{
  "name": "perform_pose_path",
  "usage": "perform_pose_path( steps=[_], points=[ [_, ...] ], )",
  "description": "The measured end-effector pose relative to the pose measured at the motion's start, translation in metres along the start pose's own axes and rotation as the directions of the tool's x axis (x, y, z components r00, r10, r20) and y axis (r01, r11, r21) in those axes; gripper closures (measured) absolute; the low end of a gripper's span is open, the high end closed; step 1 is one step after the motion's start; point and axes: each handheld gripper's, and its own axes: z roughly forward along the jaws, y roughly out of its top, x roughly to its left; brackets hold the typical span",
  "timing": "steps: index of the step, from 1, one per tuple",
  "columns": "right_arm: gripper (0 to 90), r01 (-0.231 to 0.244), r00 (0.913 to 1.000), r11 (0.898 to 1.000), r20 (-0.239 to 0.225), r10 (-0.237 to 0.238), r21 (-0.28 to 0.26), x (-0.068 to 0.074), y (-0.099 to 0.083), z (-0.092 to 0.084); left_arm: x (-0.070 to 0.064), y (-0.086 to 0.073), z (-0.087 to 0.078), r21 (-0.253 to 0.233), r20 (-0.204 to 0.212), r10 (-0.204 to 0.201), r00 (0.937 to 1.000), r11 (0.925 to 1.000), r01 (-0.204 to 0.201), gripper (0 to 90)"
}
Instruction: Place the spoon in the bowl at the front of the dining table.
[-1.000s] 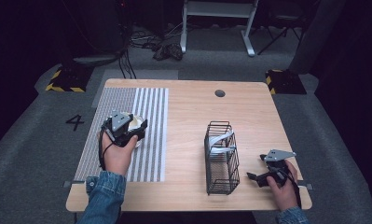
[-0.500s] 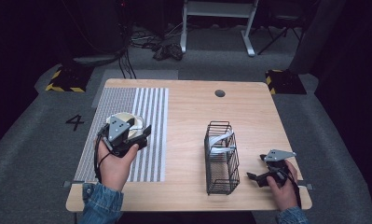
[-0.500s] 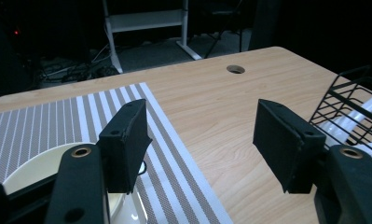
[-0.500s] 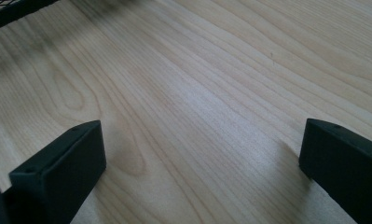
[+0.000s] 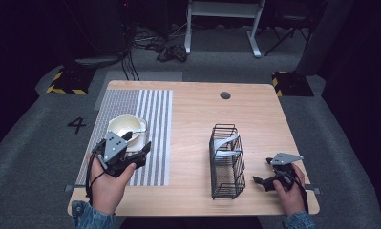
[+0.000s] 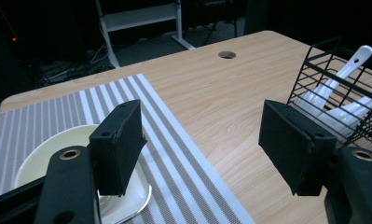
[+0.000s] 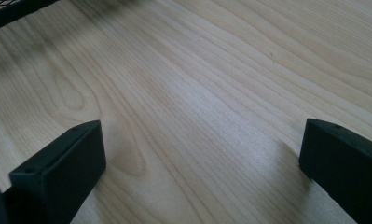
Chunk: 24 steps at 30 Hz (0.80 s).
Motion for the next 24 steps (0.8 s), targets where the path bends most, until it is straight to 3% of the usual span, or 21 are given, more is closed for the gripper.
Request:
perform_pose_path(
  steps=[7,12,24],
  points=[
    [0.5,0.0,1.0,1.0,0.0,0.0,0.0,0.0,0.0,0.0,0.005,-0.014,-0.013,0.004,-0.009,0.007,0.9999,1.0,-0.007,29.2],
    [0.5,0.0,1.0,1.0,0.0,0.0,0.0,0.0,0.0,0.0,0.01,-0.028,-0.018,0.02,-0.022,0.033,0.9992,0.9993,-0.032,28.8],
    [0.5,0.0,1.0,1.0,0.0,0.0,0.0,0.0,0.0,0.0,0.029,-0.062,-0.031,0.037,-0.042,-0.009,0.9991,0.9993,0.011,27.9]
  ],
)
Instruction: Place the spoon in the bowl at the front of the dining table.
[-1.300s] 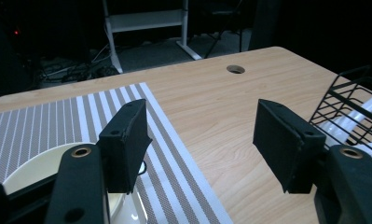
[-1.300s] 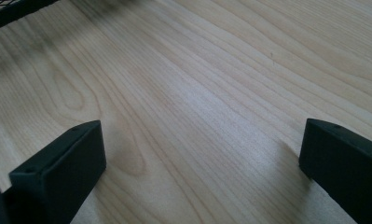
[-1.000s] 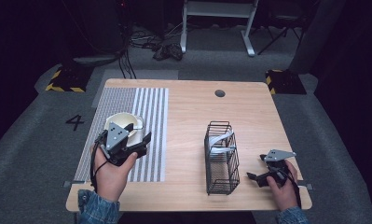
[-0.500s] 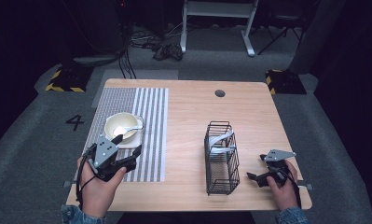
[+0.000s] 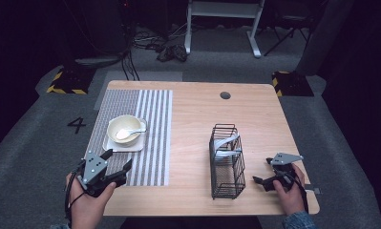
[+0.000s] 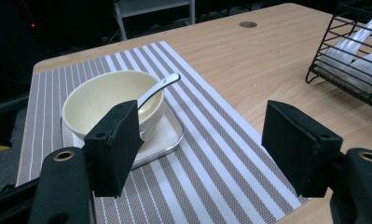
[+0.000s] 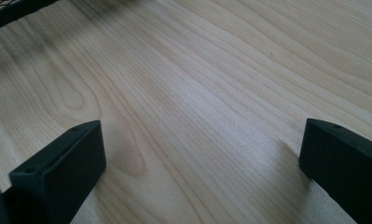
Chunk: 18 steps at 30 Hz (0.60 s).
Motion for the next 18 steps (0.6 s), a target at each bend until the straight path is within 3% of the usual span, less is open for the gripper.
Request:
perform_pose_path(
  steps=[5,9,12,15,18],
  points=[
    [0.4,0.0,1.0,1.0,0.0,0.0,0.0,0.0,0.0,0.0,0.006,-0.012,-0.001,0.017,-0.003,-0.02,0.9998,0.9996,0.02,27.8],
    [0.5,0.0,1.0,1.0,0.0,0.0,0.0,0.0,0.0,0.0,0.016,-0.025,0.001,0.026,0.019,-0.067,0.9976,0.9975,0.066,27.7],
    [0.5,0.0,1.0,1.0,0.0,0.0,0.0,0.0,0.0,0.0,0.026,-0.04,0.007,0.04,0.032,-0.12,0.9922,0.9921,0.119,26.7],
    [0.5,0.0,1.0,1.0,0.0,0.0,0.0,0.0,0.0,0.0,0.03,-0.047,0.008,0.05,0.027,-0.128,0.9914,0.9907,0.126,26.2],
    [0.5,0.0,1.0,1.0,0.0,0.0,0.0,0.0,0.0,0.0,0.036,-0.058,0.009,0.09,-0.001,-0.119,0.9929,0.9888,0.119,25.5]
  ],
)
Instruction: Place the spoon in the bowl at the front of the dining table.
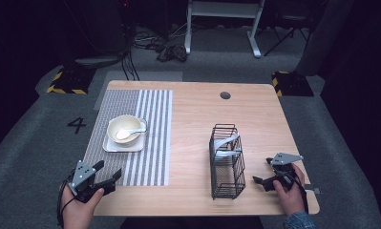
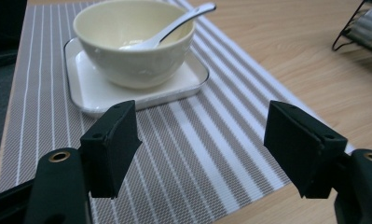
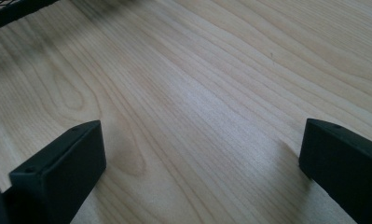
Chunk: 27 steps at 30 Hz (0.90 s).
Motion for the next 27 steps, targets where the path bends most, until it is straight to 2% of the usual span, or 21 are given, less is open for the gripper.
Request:
perform_pose_path(
  steps=[4,8,14,21,25,27],
  points=[
    [0.5,0.0,1.0,1.0,0.0,0.0,0.0,0.0,0.0,0.0,0.007,-0.006,0.0,0.052,-0.039,-0.005,0.9992,0.9986,0.007,24.2],
    [0.5,0.0,1.0,1.0,0.0,0.0,0.0,0.0,0.0,0.0,0.013,-0.014,0.001,0.092,-0.049,-0.017,0.9986,0.9955,0.021,23.6],
    [0.5,0.0,1.0,1.0,0.0,0.0,0.0,0.0,0.0,0.0,0.023,-0.026,0.007,0.138,-0.109,0.002,0.994,0.9903,0.013,23.6],
    [0.5,0.0,1.0,1.0,0.0,0.0,0.0,0.0,0.0,0.0,0.025,-0.032,0.012,0.185,-0.101,0.03,0.9944,0.9827,-0.011,22.7],
    [0.5,0.0,1.0,1.0,0.0,0.0,0.0,0.0,0.0,0.0,0.025,-0.033,0.012,0.19,-0.092,0.024,0.9955,0.9818,-0.006,22.5],
    [0.5,0.0,1.0,1.0,0.0,0.0,0.0,0.0,0.0,0.0,0.024,-0.034,0.014,0.202,-0.086,0.034,0.9957,0.9793,-0.016,22.2]
  ],
)
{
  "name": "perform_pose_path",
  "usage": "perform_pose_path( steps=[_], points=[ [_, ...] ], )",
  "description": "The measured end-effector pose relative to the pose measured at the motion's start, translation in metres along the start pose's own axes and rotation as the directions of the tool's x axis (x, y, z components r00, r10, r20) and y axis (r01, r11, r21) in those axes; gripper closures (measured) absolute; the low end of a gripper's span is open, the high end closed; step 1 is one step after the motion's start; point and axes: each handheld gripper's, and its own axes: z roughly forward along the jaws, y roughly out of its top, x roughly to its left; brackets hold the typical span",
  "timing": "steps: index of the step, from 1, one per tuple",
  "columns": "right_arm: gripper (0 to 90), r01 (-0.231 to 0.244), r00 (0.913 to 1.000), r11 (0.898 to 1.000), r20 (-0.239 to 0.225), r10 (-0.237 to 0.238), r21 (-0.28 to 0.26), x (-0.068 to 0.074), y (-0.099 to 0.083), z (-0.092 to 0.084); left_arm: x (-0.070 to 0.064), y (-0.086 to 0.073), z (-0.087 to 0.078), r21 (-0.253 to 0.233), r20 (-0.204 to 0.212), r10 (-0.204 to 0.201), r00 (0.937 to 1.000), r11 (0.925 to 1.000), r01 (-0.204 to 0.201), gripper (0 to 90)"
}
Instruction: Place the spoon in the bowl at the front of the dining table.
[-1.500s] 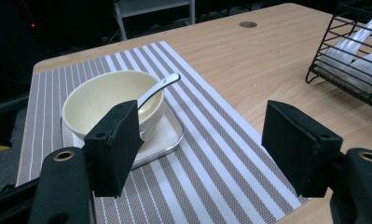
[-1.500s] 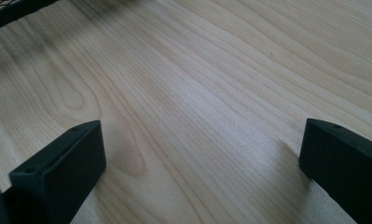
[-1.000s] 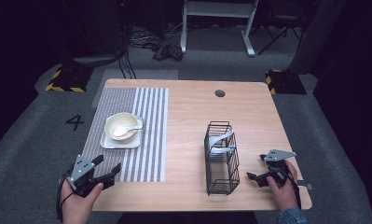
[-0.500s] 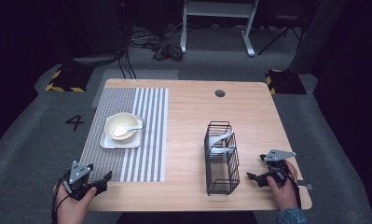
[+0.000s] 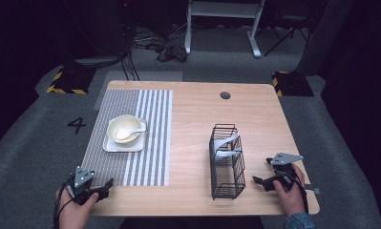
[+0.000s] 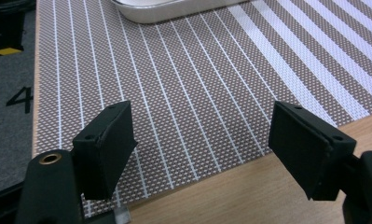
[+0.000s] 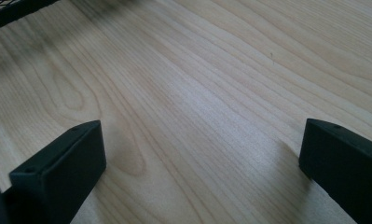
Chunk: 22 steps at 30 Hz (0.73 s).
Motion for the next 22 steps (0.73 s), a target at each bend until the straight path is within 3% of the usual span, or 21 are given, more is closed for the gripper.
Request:
perform_pose_path(
  steps=[2,6,11,22],
  points=[
    [0.5,0.0,1.0,1.0,0.0,0.0,0.0,0.0,0.0,0.0,-0.001,-0.002,0.002,0.024,0.006,0.026,0.9996,0.9994,-0.026,21.2],
    [0.5,0.0,1.0,1.0,0.0,0.0,0.0,0.0,0.0,0.0,-0.003,-0.003,0.004,0.01,0.022,0.015,0.9996,0.9998,-0.015,17.2],
    [0.5,0.0,1.0,1.0,0.0,0.0,0.0,0.0,0.0,0.0,-0.005,-0.011,0.007,-0.048,0.042,0.021,0.9989,0.9987,-0.019,8.6],
    [0.5,0.0,1.0,1.0,0.0,0.0,0.0,0.0,0.0,0.0,-0.005,-0.011,0.007,-0.046,0.04,0.025,0.9989,0.9987,-0.024,8.7]
  ],
)
